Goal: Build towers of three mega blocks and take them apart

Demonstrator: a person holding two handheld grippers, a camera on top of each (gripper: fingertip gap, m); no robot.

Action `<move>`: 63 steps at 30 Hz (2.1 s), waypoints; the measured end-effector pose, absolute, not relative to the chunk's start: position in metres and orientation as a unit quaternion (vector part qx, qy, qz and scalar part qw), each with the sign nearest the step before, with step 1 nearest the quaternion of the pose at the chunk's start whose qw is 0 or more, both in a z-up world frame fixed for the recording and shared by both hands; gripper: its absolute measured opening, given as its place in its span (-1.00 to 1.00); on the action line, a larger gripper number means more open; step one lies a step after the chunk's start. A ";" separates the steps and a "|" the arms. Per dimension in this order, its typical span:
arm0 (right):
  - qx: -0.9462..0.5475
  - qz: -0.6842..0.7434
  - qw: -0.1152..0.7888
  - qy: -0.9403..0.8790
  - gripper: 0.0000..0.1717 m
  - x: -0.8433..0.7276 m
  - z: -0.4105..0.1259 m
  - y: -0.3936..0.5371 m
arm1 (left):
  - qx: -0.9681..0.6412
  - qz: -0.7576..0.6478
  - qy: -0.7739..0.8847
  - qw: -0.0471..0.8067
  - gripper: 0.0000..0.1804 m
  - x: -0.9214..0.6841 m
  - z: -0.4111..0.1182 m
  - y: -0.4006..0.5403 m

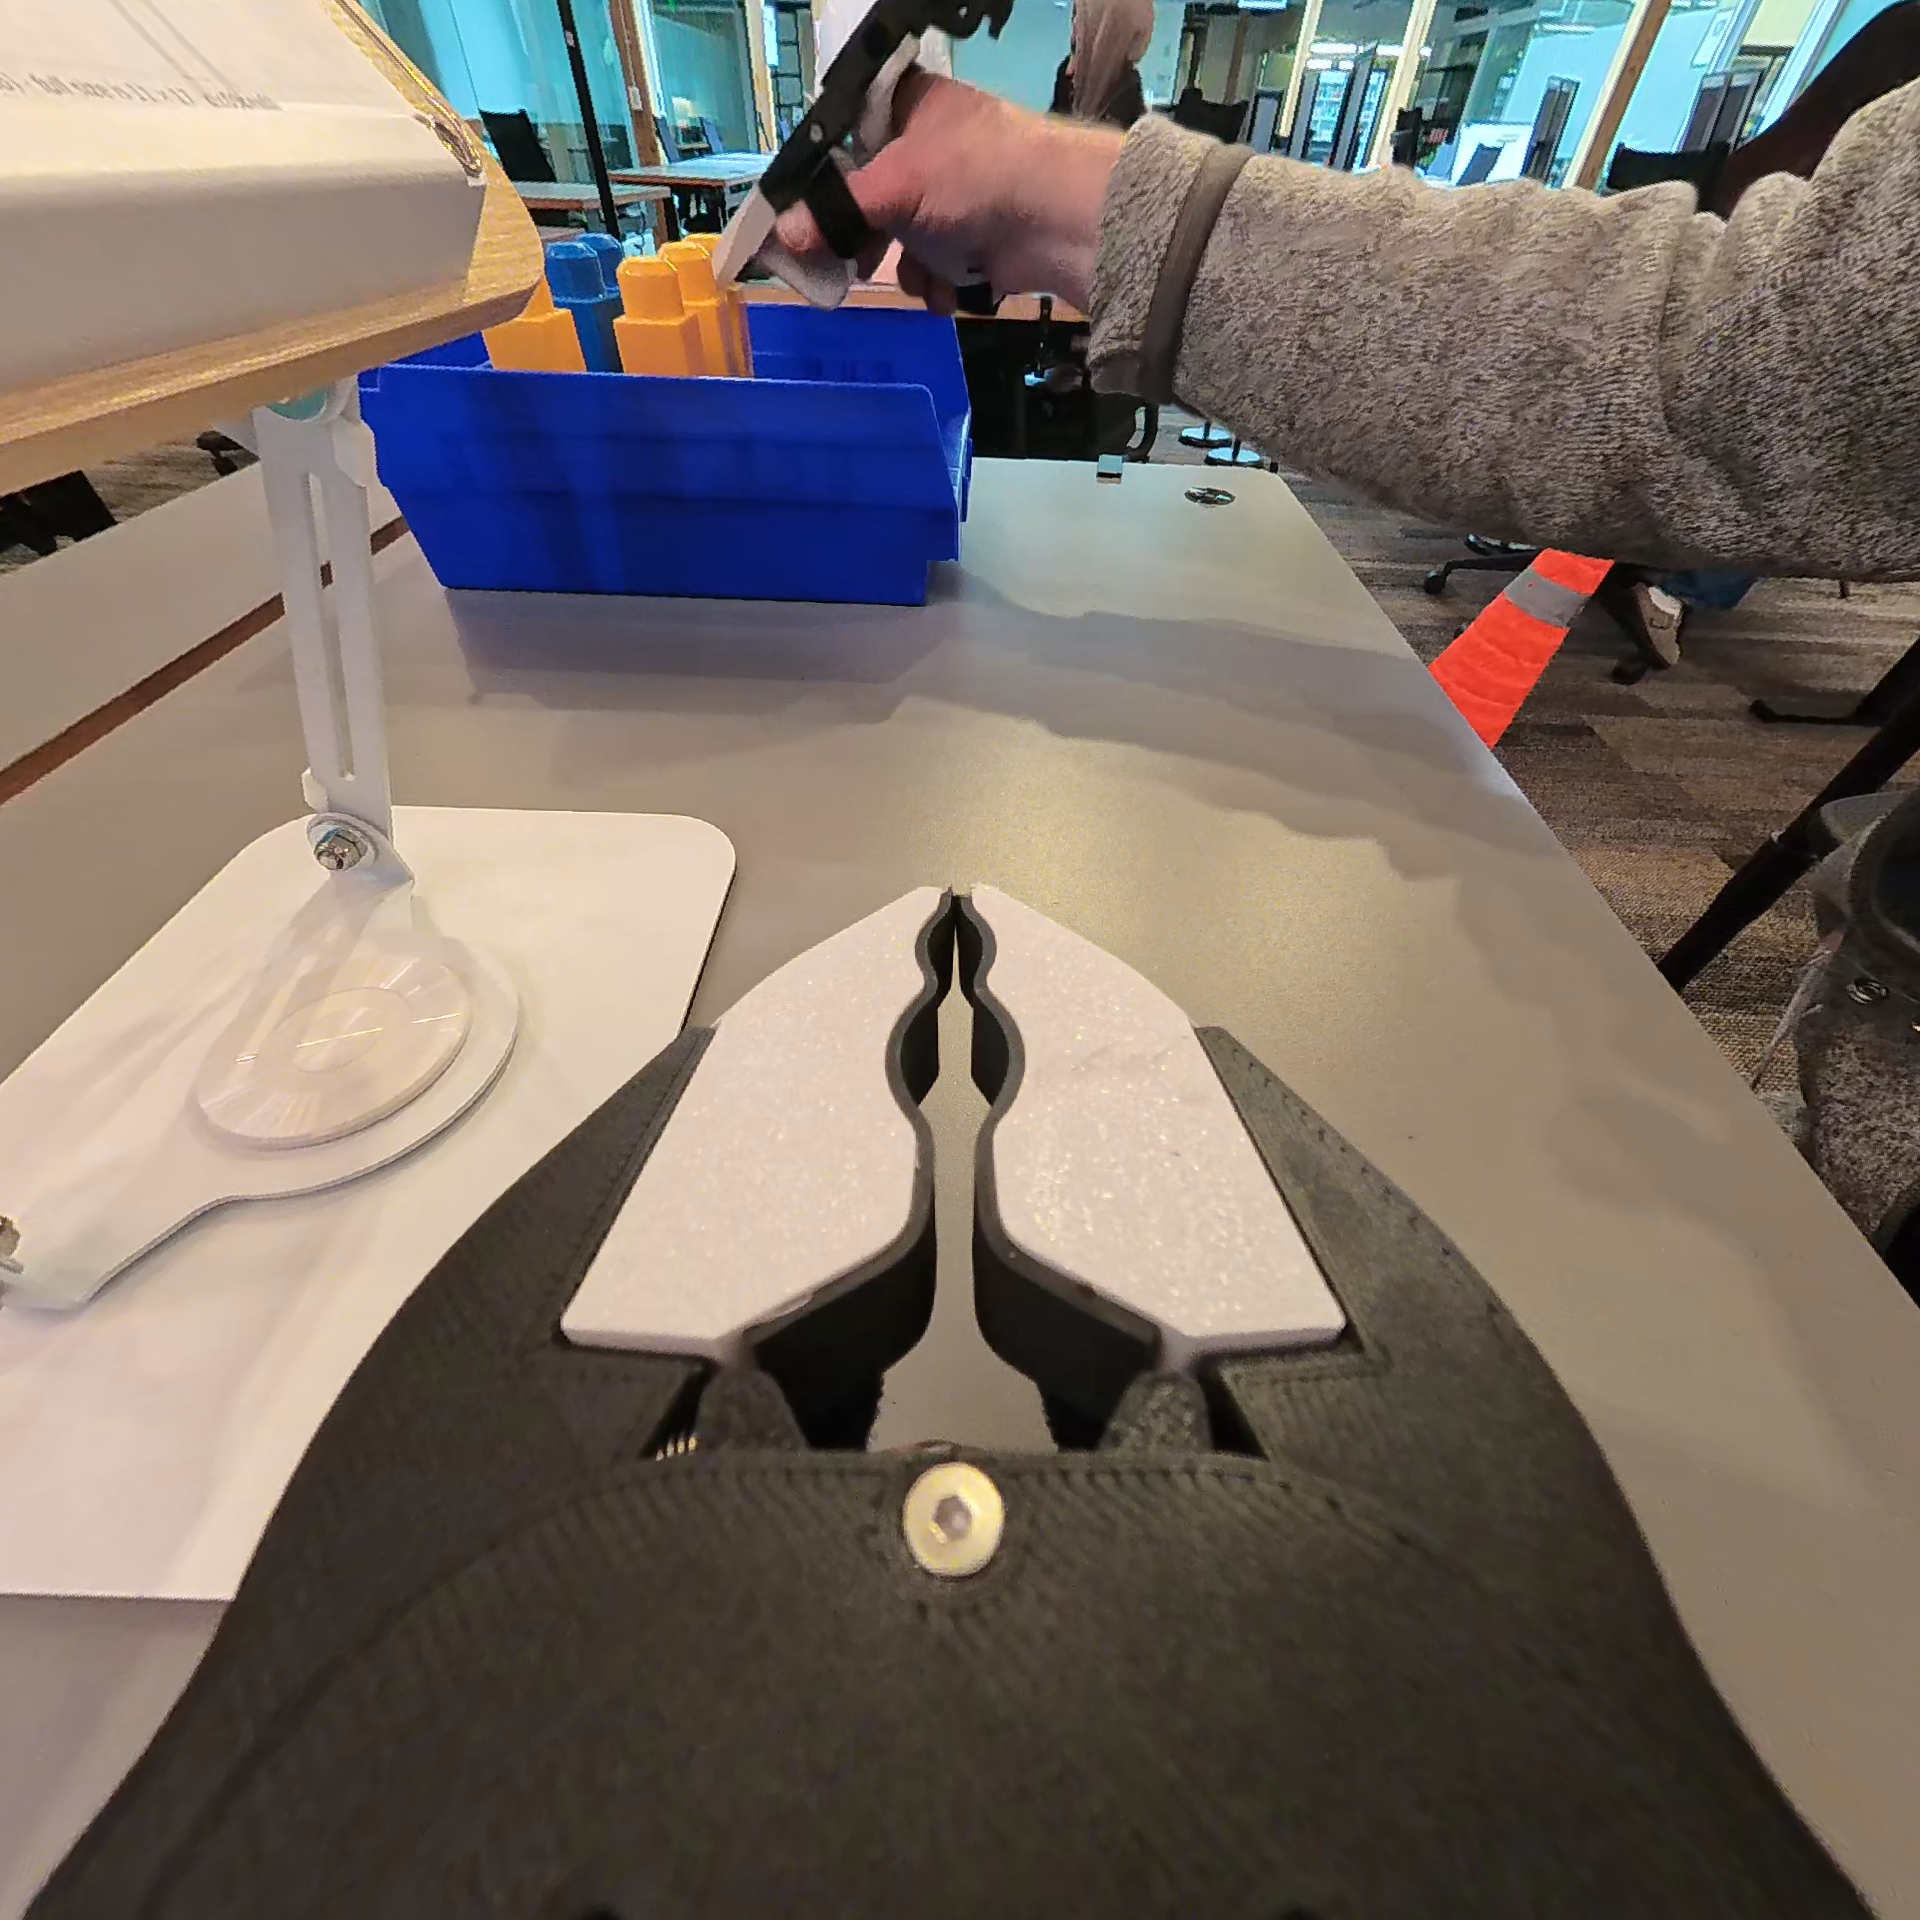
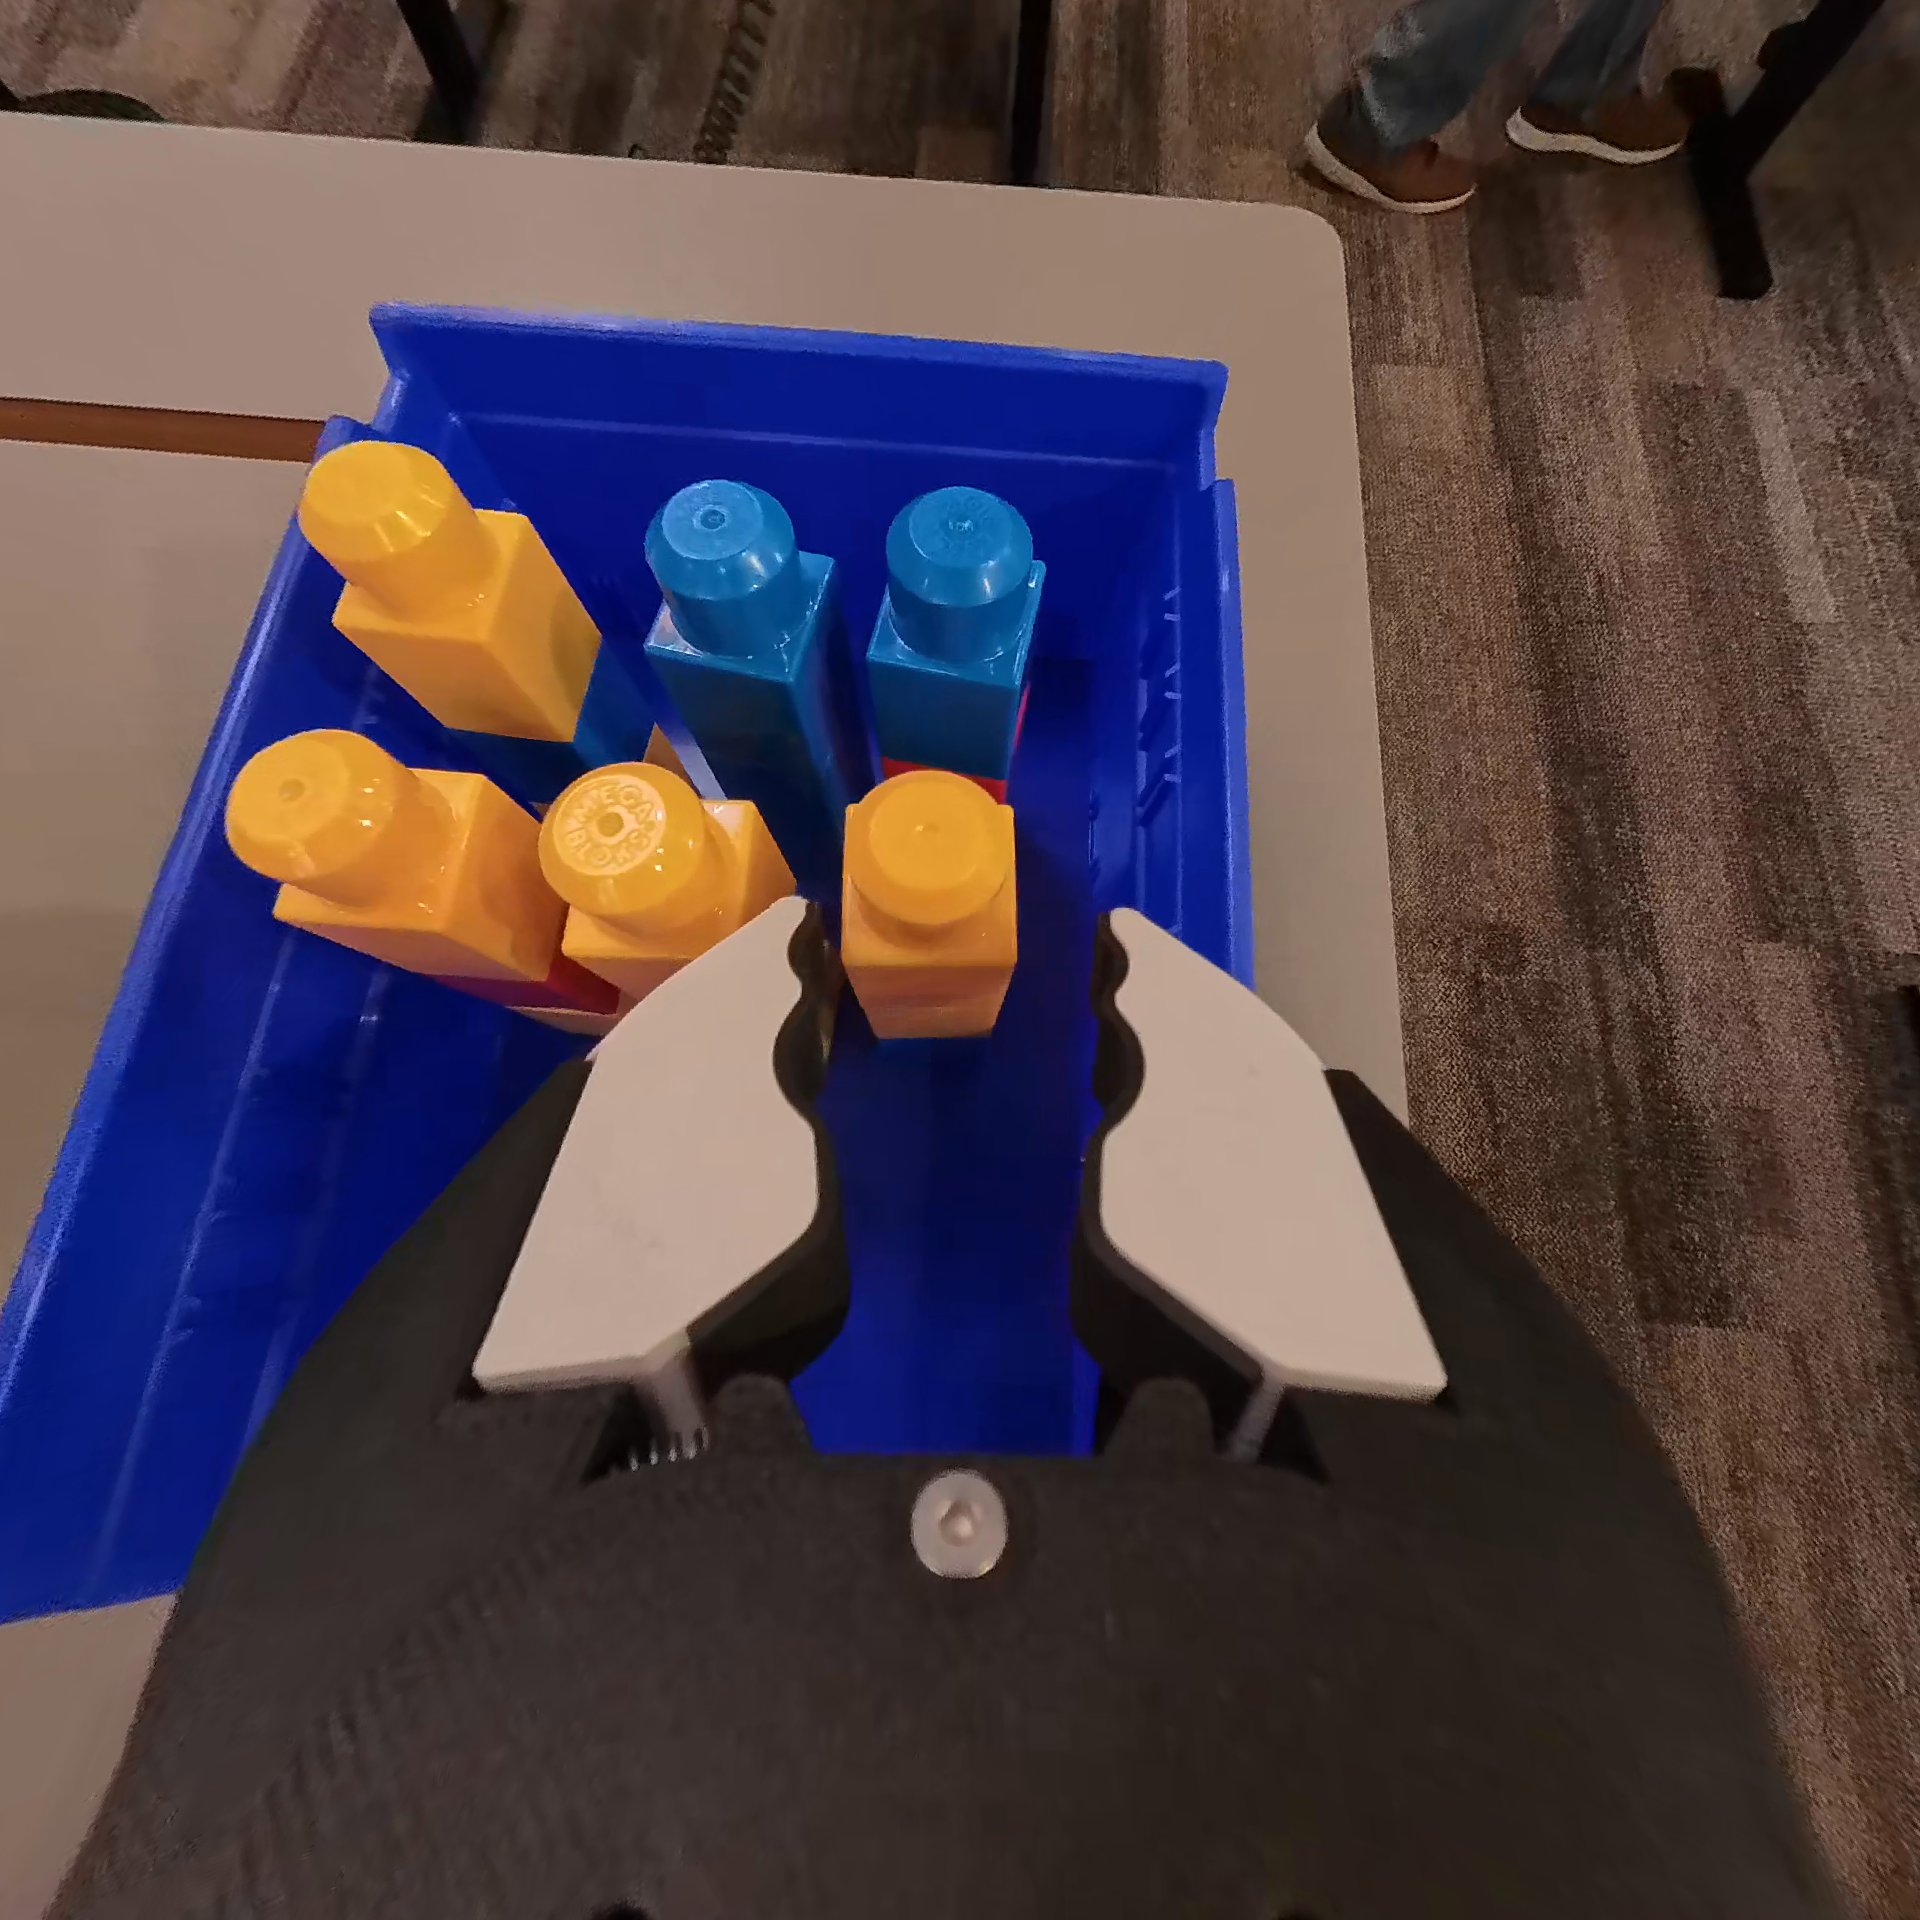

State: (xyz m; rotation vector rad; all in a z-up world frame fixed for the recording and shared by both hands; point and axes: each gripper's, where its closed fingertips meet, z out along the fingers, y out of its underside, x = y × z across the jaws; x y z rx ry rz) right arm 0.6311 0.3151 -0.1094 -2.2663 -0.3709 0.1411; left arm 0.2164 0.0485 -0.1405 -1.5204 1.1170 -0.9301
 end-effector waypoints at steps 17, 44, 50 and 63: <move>-0.745 0.063 0.568 -0.343 -1.00 0.520 -0.025 0.179 | -0.622 -0.354 0.474 0.513 -0.95 0.216 -0.135 0.038; -0.679 0.210 0.497 -0.498 -1.00 0.327 -0.154 0.124 | -0.792 0.128 0.456 0.385 -0.55 -0.180 -0.137 0.215; -0.684 0.212 0.479 -0.508 -1.00 0.326 -0.165 0.124 | -0.782 0.127 0.545 0.276 -0.55 -0.182 -0.194 0.236; -0.691 0.221 0.454 -0.518 -1.00 0.324 -0.177 0.121 | -0.797 0.104 0.538 0.253 -0.31 -0.178 -0.214 0.239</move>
